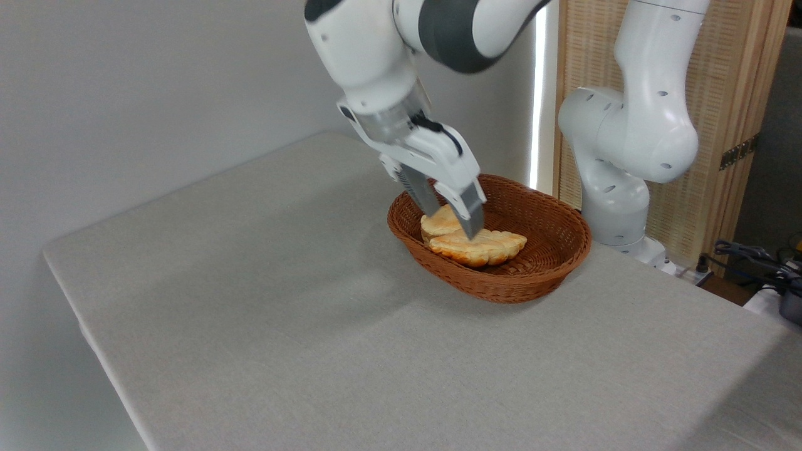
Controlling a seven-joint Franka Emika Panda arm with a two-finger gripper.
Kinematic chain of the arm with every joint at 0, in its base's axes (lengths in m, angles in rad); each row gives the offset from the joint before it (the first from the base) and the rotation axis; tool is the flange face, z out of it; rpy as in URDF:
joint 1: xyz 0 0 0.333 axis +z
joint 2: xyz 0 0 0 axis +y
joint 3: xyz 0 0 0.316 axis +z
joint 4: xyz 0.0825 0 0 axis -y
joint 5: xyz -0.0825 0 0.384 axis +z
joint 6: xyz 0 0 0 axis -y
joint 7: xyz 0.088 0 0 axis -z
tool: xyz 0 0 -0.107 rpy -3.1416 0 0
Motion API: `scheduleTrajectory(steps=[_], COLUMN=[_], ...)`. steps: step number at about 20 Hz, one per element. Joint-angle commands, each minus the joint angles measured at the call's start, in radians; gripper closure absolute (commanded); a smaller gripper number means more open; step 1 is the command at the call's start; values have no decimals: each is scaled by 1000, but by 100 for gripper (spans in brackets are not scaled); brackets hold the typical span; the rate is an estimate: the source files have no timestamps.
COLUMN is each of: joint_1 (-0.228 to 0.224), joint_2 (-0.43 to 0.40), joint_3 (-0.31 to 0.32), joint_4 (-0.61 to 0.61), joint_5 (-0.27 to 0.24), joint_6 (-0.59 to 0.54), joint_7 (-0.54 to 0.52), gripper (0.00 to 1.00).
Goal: Put bread into the basket
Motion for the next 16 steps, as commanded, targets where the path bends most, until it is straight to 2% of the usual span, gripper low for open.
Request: scheduleTrajectory(steps=[1,4,7,16], joint_1=[-7,-7,-7,-7], joint_2=[9,44,111,240], joint_3=[0,0,-1,2], joint_4=[120,197,280,376], joint_5=[-29,-50,-55,-56], joint_6=[52,75,165,315], joint_7=[-7,-5,-7,-8], gripper=[0,0,0,0])
